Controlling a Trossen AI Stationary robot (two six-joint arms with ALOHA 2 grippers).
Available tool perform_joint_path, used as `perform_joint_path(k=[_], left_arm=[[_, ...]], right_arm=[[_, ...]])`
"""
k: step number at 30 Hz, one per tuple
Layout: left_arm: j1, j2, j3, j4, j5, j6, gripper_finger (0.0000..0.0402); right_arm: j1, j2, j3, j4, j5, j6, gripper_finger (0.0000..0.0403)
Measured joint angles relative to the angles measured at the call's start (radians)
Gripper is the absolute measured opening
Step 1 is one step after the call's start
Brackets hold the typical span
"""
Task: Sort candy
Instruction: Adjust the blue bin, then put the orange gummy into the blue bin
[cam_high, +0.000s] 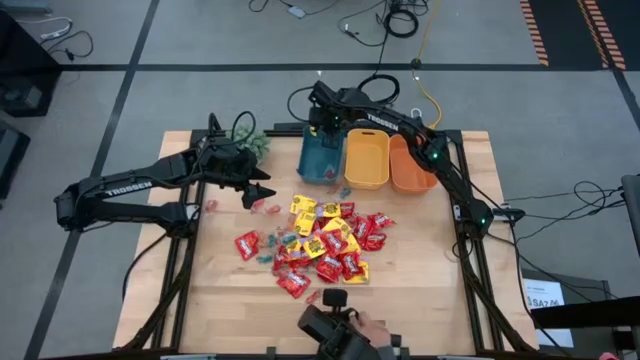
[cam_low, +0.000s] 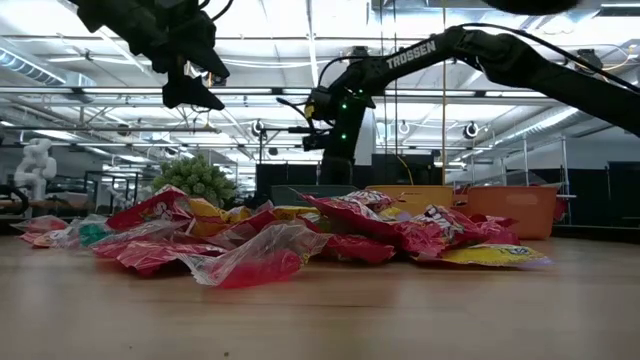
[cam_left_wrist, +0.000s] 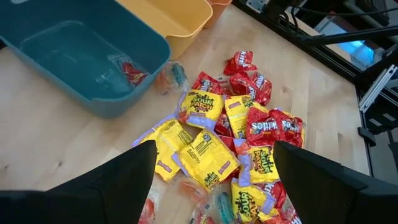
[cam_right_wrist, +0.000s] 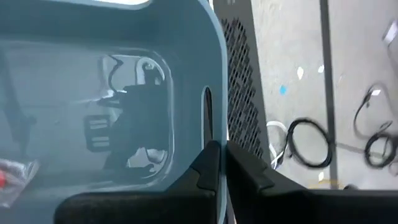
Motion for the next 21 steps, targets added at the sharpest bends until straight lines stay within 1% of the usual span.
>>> perform_joint_path(k=[5,8,12,17,21], left_arm=[[0.000,0.000,0.000,0.000,0.000,0.000,0.0331],[0.000,0.000,0.000,-0.001,0.000,-0.001,0.0332],[0.000,0.000,0.000,-0.006,0.000,-0.001,0.0331],[0.000,0.000,0.000,-0.006,0.000,-0.001,0.0331],[0.000,0.000,0.000,-0.006,0.000,0.005,0.0331]], right_arm=[[0.018,0.000,0.000,0.040,0.000,-0.033,0.0003],[0.025,0.000,0.000,0.066,0.001,-0.041,0.0009],[0.027,0.000,0.000,0.058,0.002,-0.038,0.0019],[0.026,0.000,0.000,0.044,0.002,-0.037,0.0041],[0.026,0.000,0.000,0.050,0.002,-0.034,0.0070]])
